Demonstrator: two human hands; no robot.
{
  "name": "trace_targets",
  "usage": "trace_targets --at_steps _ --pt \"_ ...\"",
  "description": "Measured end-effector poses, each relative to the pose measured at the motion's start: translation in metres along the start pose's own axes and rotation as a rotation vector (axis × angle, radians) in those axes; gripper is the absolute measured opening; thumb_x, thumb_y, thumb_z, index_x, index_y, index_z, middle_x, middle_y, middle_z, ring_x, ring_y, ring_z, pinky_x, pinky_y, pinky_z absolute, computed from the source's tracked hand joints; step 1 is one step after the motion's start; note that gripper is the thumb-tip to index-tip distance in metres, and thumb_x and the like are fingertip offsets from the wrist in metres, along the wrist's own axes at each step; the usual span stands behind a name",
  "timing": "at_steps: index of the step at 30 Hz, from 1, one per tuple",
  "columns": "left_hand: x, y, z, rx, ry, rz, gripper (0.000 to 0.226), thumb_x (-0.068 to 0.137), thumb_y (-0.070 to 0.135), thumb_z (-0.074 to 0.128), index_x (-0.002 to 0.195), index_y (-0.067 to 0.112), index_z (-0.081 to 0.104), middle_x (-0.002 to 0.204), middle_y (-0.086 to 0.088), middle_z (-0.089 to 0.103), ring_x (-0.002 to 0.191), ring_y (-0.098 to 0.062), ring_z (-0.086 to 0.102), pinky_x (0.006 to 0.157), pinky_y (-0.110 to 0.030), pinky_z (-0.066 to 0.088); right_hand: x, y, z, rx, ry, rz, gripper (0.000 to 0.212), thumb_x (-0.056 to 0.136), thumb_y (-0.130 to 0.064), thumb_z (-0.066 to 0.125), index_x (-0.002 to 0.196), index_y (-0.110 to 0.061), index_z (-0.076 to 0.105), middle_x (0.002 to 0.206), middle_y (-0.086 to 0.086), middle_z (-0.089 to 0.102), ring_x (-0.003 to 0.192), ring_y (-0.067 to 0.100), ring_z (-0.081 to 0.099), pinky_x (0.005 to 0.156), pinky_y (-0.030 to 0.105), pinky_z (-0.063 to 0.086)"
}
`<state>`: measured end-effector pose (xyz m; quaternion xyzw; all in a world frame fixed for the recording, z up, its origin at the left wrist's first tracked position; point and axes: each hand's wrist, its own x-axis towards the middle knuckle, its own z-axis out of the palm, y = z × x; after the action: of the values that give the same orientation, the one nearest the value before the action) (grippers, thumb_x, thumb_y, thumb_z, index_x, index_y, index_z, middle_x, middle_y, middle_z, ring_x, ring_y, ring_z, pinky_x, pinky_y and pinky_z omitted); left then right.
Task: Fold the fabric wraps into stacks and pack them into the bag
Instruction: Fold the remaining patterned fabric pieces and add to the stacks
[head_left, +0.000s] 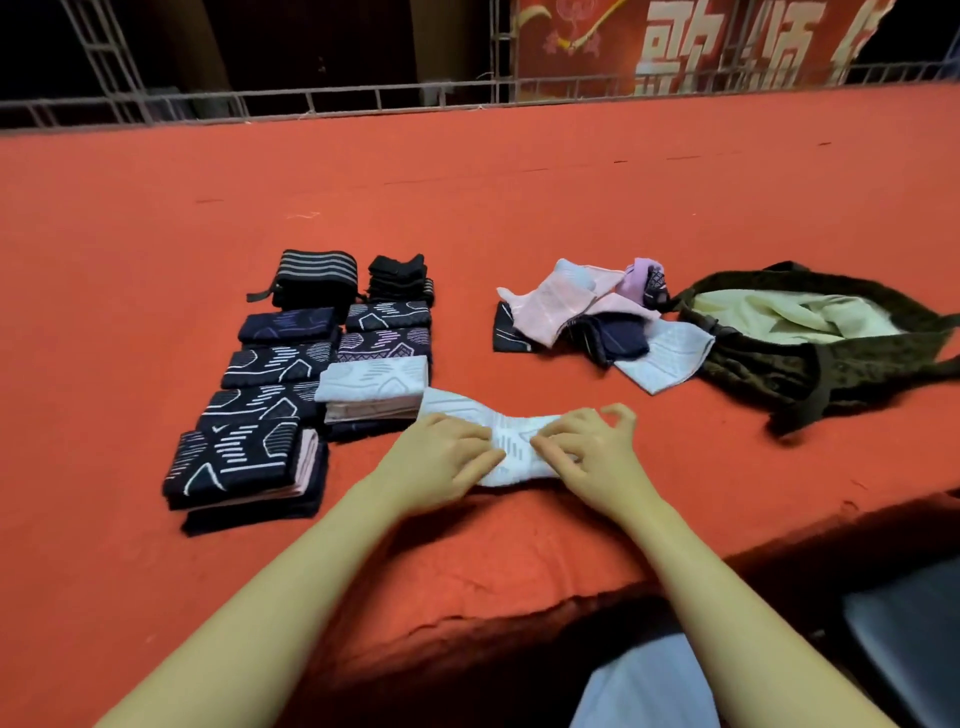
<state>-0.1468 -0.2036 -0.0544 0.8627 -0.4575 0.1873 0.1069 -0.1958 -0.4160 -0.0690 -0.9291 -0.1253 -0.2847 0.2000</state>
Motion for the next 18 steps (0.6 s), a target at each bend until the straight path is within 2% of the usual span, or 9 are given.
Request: trace_targets --at_steps 2,4,7,9,11,14,18 --pt "-0.012 0.003 0.006 -0.087 -0.023 -0.119 0.043 0.094 0.036 0.033 0.080 0.016 0.069 0.091 0.004 0.070 0.086 -0.021 0.065 0.072 -0.031 0.042 -0.011 -0.006 0.004 0.002 0.013 0.111 0.047 0.090 -0.047 0.036 0.065 -0.025 0.070 0.080 -0.015 0.069 0.085 0.012 0.062 0.082 0.029 0.013" --pt "-0.021 0.004 0.014 0.010 0.083 -0.226 0.036 0.091 0.032 0.037 0.084 0.016 0.068 0.091 0.004 0.069 0.083 -0.022 0.065 0.068 -0.031 0.041 -0.016 -0.009 0.007 -0.105 0.092 0.196 0.038 0.088 -0.041 0.039 0.071 -0.025 0.070 0.084 -0.012 0.068 0.084 0.017 0.063 0.079 0.030 0.015" --pt "-0.024 0.007 0.017 0.243 0.177 -0.390 0.036 0.081 0.029 0.039 0.093 0.012 0.069 0.097 -0.004 0.066 0.081 -0.026 0.062 0.065 -0.033 0.043 -0.017 -0.008 0.011 -0.262 0.076 0.384 0.037 0.084 -0.037 0.043 0.096 -0.013 0.070 0.106 0.006 0.067 0.094 0.031 0.060 0.082 0.037 0.020" --pt "-0.024 0.011 0.019 0.305 0.207 -0.505 0.042 0.078 0.030 0.040 0.099 0.005 0.067 0.097 -0.011 0.065 0.078 -0.031 0.060 0.061 -0.035 0.047 -0.019 -0.010 0.016 -0.310 -0.009 0.514 0.044 0.087 -0.034 0.055 0.114 0.000 0.061 0.127 0.019 0.055 0.111 0.039 0.050 0.090 0.042 0.018" --pt "-0.025 0.014 0.020 0.314 0.207 -0.647 0.041 0.077 0.030 0.054 0.102 -0.001 0.065 0.095 -0.016 0.063 0.077 -0.034 0.059 0.062 -0.038 0.048 -0.022 -0.012 0.019 -0.325 -0.080 0.626 0.055 0.089 -0.037 0.058 0.123 0.005 0.052 0.140 0.024 0.041 0.125 0.039 0.038 0.098 0.045 0.014" --pt "-0.027 0.017 0.027 0.263 0.159 -0.790 0.044 0.065 0.025 0.081 0.095 -0.003 0.063 0.090 -0.019 0.061 0.076 -0.035 0.058 0.062 -0.039 0.047 -0.024 -0.012 0.020 -0.387 -0.092 0.655 0.056 0.092 -0.042 0.053 0.120 0.006 0.052 0.144 0.025 0.035 0.130 0.038 0.031 0.101 0.045 0.011" --pt "-0.027 0.016 0.033 0.211 0.119 -0.831 0.037 0.063 0.022 0.085 0.081 -0.002 0.063 0.092 -0.022 0.062 0.081 -0.038 0.059 0.067 -0.042 0.047 -0.023 -0.009 0.020 -0.361 -0.075 0.665 0.047 0.093 -0.033 0.052 0.120 0.006 0.052 0.144 0.024 0.035 0.129 0.038 0.031 0.102 0.044 0.011"
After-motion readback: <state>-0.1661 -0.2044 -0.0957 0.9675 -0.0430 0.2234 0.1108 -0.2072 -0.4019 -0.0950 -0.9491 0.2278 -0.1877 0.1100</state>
